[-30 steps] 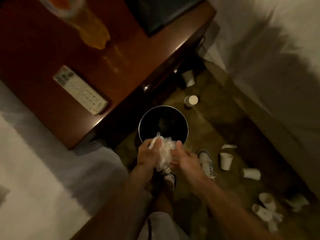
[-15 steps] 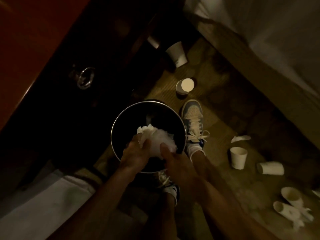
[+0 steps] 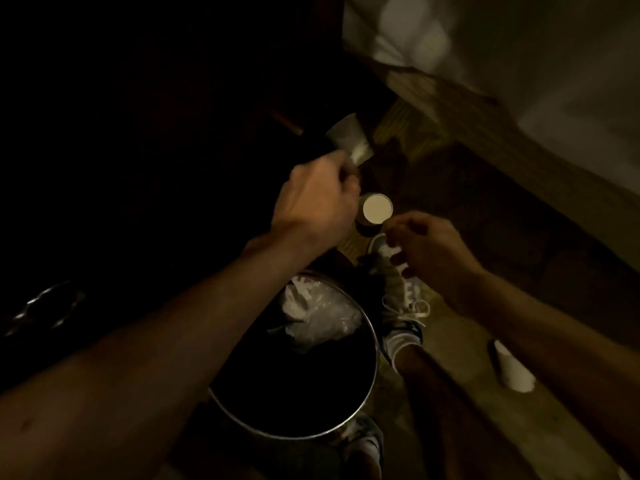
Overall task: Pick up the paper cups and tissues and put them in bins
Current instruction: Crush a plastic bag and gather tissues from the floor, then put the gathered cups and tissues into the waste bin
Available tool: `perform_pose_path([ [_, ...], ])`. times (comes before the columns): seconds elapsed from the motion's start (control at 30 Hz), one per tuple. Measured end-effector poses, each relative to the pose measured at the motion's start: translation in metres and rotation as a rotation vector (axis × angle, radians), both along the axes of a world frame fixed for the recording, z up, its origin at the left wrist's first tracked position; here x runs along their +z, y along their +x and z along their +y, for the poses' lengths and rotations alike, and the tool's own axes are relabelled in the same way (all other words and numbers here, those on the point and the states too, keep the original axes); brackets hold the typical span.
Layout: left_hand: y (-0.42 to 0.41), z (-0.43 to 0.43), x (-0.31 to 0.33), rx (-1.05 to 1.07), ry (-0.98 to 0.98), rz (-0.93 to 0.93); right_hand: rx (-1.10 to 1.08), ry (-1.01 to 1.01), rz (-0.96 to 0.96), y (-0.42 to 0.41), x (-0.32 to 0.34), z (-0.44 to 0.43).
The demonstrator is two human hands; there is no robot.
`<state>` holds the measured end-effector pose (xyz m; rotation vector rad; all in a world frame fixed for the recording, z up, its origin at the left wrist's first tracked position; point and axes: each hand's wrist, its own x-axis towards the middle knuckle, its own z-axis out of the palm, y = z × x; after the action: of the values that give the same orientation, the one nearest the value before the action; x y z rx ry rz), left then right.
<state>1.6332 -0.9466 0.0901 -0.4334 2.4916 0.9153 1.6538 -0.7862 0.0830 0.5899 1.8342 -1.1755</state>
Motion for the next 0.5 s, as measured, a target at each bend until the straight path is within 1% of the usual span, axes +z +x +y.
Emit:
perform_pose_path([
  [0.03, -0.012, 0.004, -0.017, -0.027, 0.034, -0.075, 0.016, 0.016, -0.001, -0.005, -0.014, 0.002],
  [0.1, -0.031, 0.011, -0.049, 0.011, 0.107, -0.229, 0.014, 0.022, -0.026, -0.010, -0.042, 0.005],
  [0.13, -0.038, 0.014, -0.062, 0.048, 0.135, -0.272, 0.008, 0.028, -0.023, -0.010, -0.056, 0.006],
  [0.17, -0.044, 0.017, -0.075, 0.073, 0.155, -0.287, 0.034, 0.057, 0.021, -0.009, -0.069, 0.008],
  [0.27, -0.062, 0.021, -0.111, 0.089, 0.172, -0.306, 0.289, 0.201, 0.304, 0.001, -0.104, 0.008],
  [0.3, -0.068, 0.022, -0.124, 0.097, 0.172, -0.324, 0.320, 0.215, 0.353, 0.005, -0.113, 0.007],
  [0.4, -0.084, 0.025, -0.155, 0.131, 0.136, -0.297, 0.311, 0.178, 0.375, 0.009, -0.141, 0.003],
  [0.5, -0.092, 0.029, -0.176, 0.017, 0.060, -0.172, 0.270, 0.152, 0.448, 0.010, -0.160, 0.000],
])
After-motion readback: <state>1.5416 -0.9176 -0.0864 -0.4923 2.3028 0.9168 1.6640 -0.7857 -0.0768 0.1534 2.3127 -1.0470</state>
